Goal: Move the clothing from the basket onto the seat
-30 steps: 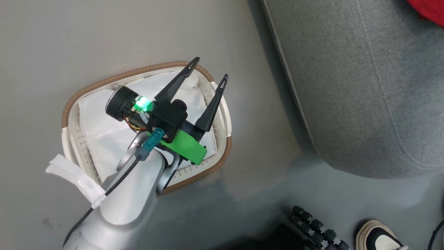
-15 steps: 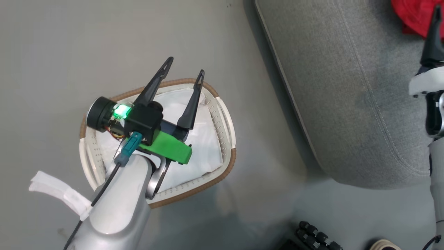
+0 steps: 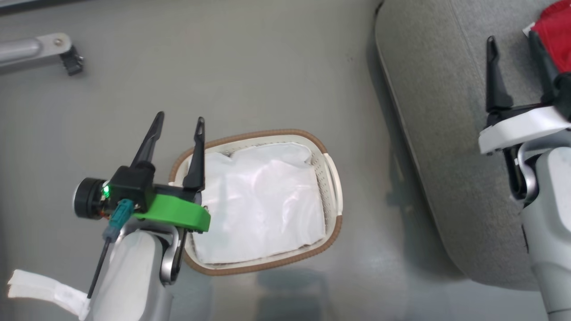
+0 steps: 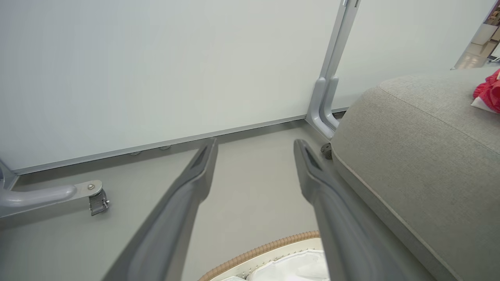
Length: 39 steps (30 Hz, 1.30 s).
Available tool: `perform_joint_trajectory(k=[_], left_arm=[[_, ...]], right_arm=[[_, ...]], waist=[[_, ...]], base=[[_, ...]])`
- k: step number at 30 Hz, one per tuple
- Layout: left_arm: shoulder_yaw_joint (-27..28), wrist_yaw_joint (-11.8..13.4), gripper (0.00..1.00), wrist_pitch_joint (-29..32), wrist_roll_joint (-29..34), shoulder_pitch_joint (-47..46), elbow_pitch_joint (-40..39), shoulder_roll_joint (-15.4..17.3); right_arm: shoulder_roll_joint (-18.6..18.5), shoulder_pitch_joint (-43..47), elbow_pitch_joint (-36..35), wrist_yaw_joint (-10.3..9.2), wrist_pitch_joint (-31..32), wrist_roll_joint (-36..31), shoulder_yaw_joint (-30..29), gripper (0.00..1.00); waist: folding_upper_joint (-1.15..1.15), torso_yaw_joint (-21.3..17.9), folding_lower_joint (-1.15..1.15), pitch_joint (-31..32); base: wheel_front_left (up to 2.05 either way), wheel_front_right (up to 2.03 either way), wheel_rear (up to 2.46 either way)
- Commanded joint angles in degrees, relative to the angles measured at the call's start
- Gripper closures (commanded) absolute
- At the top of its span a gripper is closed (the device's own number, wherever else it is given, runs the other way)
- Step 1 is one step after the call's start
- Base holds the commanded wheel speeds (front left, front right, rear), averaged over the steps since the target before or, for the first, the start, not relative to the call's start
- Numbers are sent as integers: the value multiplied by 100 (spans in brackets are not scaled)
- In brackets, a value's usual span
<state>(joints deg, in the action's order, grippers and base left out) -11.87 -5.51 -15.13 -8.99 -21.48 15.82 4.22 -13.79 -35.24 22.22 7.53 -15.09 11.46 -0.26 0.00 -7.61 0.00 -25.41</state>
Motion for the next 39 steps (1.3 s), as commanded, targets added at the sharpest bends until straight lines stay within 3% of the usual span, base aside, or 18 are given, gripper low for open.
perform_joint_trajectory(k=[1, 10, 21, 39], left_arm=[[131, 24, 0, -1, 83, 138, 20, -41], [642, 26, 0, -1, 181, 549, 102, -104], [1075, 63, 0, -1, 239, 1179, 20, -128], [972, 143, 0, -1, 141, 2023, -241, -126]], right_arm=[[14, 168, 12, -8, -9, 20, 60, 0], [261, 756, 26, -8, -9, 49, 262, 0], [500, 1452, -59, -8, -9, 118, 459, 0], [759, 2346, -241, -9, -9, 138, 668, 0]], waist=[[0, 433, 0, 448], [0, 723, 0, 904], [0, 642, 0, 1372], [0, 708, 0, 2052]], base=[[0, 0, 0], [0, 0, 0], [0, 0, 0], [0, 0, 0]])
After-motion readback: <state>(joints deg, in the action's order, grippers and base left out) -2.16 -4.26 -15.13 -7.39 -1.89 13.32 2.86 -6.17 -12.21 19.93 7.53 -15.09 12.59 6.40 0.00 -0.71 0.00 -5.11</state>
